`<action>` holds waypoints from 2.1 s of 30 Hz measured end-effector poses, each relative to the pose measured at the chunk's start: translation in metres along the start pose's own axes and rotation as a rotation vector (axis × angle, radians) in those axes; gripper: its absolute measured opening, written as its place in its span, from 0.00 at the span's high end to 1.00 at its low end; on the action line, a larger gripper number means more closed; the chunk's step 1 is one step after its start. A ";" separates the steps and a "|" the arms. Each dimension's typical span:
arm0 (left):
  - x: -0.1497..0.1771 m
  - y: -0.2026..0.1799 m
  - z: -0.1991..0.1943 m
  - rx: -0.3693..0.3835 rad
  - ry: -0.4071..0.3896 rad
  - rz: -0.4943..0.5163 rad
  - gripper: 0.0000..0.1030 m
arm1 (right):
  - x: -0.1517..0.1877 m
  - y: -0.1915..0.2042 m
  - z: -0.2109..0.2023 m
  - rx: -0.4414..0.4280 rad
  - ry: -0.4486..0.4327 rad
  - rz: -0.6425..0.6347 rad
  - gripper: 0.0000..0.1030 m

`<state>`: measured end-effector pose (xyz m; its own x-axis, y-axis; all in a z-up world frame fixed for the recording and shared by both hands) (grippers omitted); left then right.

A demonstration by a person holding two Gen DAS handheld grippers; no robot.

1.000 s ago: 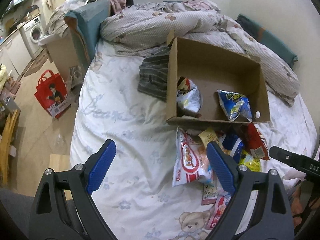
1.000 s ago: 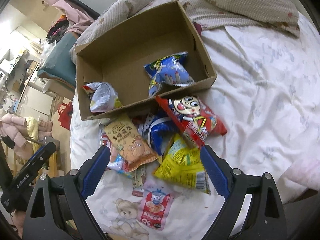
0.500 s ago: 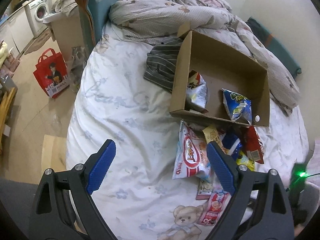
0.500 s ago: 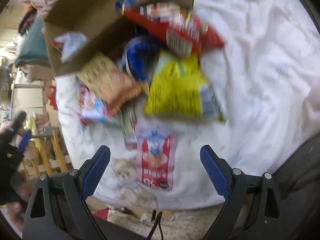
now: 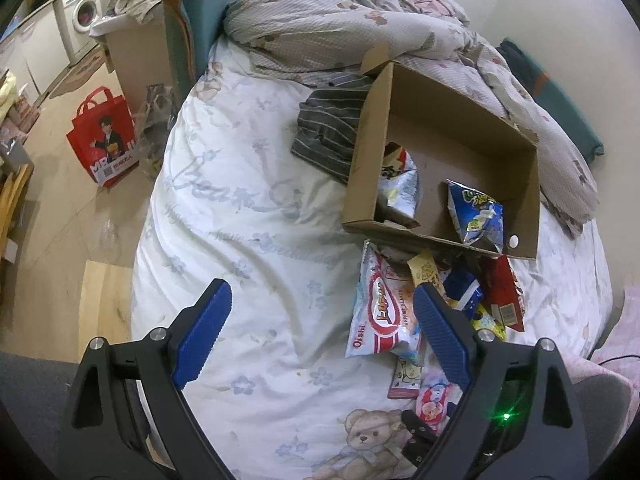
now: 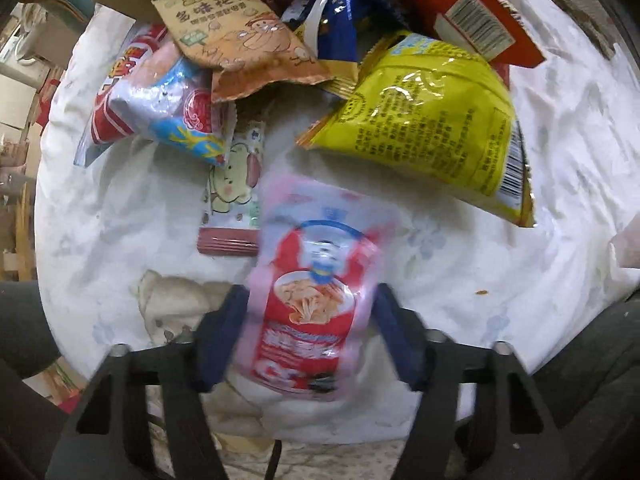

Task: Organize snacks
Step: 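Grasp the pink pouch with the right tool, then grasp the white-red bag with the left tool while the right holds the pink pouch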

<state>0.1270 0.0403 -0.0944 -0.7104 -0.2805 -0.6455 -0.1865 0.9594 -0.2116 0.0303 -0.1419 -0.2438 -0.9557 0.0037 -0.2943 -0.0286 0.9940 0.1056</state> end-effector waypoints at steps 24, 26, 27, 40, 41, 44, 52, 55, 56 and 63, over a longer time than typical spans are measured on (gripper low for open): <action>0.020 0.000 0.023 -0.046 0.051 0.067 0.13 | -0.082 -0.021 -0.109 -0.268 -0.283 0.095 1.00; 0.021 0.000 0.025 -0.053 0.051 0.070 0.13 | -0.088 -0.027 -0.111 -0.292 -0.287 0.119 1.00; 0.021 0.000 0.026 -0.056 0.051 0.069 0.13 | -0.092 -0.029 -0.112 -0.304 -0.293 0.131 1.00; 0.061 -0.014 0.079 -0.017 0.230 0.033 0.13 | -0.101 -0.035 -0.103 -0.400 -0.342 0.170 1.00; 0.065 -0.021 0.084 0.011 0.247 0.029 0.13 | -0.102 -0.035 -0.102 -0.403 -0.343 0.176 1.00; 0.072 -0.034 0.091 0.040 0.274 0.033 0.13 | -0.105 -0.038 -0.101 -0.407 -0.349 0.188 1.00; 0.094 -0.057 0.104 0.144 0.357 0.002 0.52 | -0.109 -0.043 -0.100 -0.425 -0.350 0.212 1.00; 0.090 -0.060 0.095 0.153 0.325 0.014 0.71 | -0.111 -0.043 -0.100 -0.432 -0.352 0.218 1.00; 0.086 -0.060 0.092 0.153 0.314 0.014 0.72 | -0.111 -0.043 -0.101 -0.434 -0.354 0.217 1.00; 0.088 -0.046 0.066 0.112 0.289 0.037 0.76 | -0.113 -0.039 -0.106 -0.445 -0.369 0.210 1.00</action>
<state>0.1177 -0.0303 -0.1901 -0.8818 -0.2098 -0.4223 -0.0924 0.9551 -0.2816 0.1081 -0.1925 -0.1139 -0.7921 0.3111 -0.5251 -0.0462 0.8273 0.5599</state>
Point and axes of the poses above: each gripper's, at about its wrist camera, not at the fingertips, and z roughly the way its jaws point, y to its left, x to its underside, the point moved 9 cm from there along z, roughly the way its jaws point, and after that the axes turned 15 degrees about -y, right-handed, at the moved point
